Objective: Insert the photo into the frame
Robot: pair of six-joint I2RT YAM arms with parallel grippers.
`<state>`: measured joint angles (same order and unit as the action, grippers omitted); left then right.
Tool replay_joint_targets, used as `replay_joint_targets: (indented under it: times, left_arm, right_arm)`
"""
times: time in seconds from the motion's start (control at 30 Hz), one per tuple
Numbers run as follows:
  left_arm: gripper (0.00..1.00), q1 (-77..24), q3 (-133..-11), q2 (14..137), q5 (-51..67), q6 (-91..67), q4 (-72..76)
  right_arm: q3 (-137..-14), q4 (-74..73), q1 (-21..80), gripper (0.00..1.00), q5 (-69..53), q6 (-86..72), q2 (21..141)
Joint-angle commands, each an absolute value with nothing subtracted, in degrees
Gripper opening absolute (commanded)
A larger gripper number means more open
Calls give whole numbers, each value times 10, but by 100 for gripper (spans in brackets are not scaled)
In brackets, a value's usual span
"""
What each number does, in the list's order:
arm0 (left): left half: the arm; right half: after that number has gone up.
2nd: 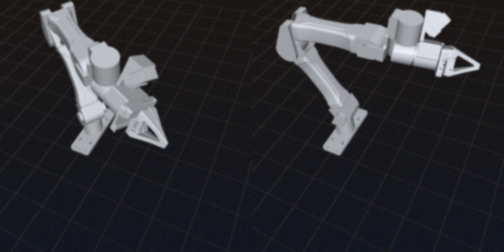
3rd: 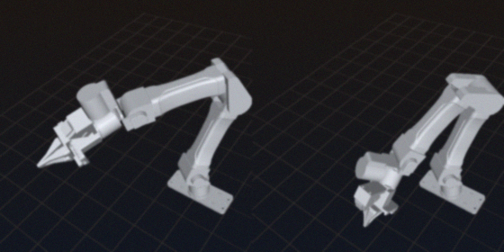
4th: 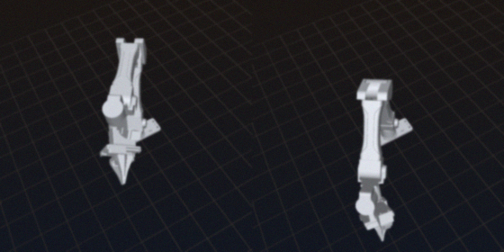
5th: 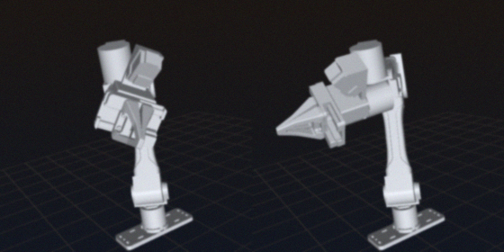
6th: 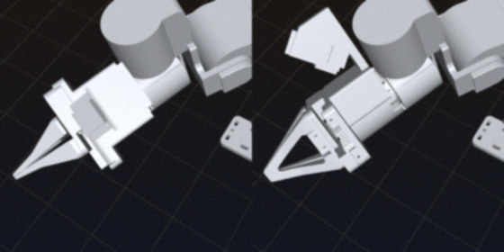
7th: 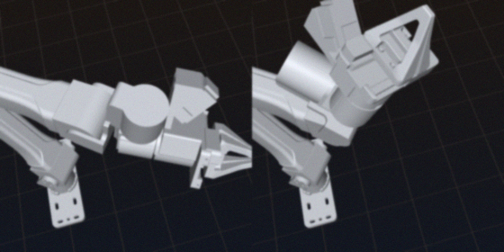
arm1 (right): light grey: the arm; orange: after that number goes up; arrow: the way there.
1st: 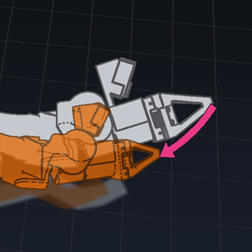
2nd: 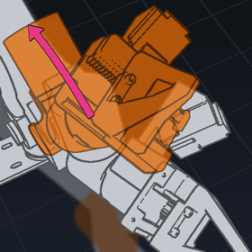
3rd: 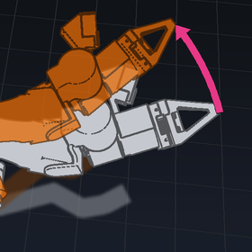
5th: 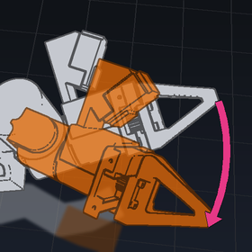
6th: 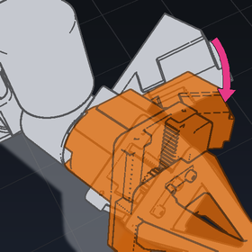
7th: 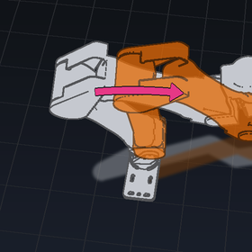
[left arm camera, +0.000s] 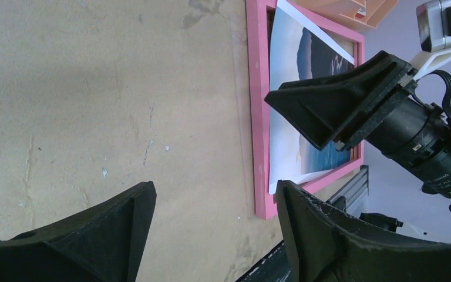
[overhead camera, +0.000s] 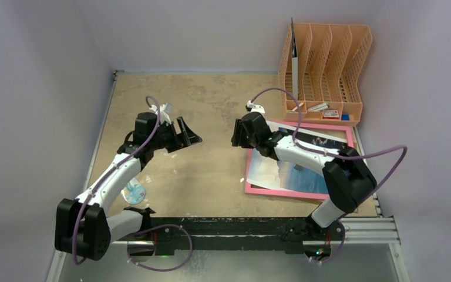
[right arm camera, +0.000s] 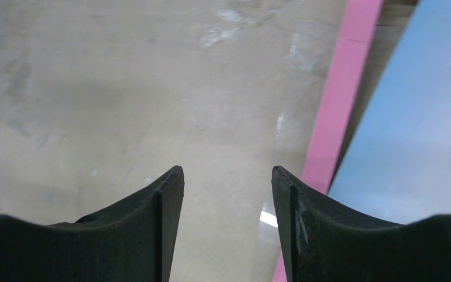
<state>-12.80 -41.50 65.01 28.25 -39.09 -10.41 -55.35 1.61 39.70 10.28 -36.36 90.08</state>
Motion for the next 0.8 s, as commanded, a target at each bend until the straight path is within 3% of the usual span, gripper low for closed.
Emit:
replay_joint_targets:
  times: [0.0, 0.3, 0.5, 0.67, 0.77]
  left_arm:
    - [77, -136, -394, 667, 280, -429, -33]
    - [76, -149, -374, 688, 275, -437, -11]
    - [76, -151, -370, 701, 274, -435, -12]
    - [75, -151, -372, 708, 272, -433, -12]
    - [75, -151, -371, 710, 272, -430, -15]
  right_arm:
    - [-623, -65, 397, 59, 245, -377, 947]
    - [-665, -119, 398, 56, 347, -377, 1017]
    - [-681, -113, 398, 58, 342, -369, 1055]
    - [-689, -91, 398, 42, 328, -364, 1075]
    - [-698, -92, 398, 38, 331, -363, 1082]
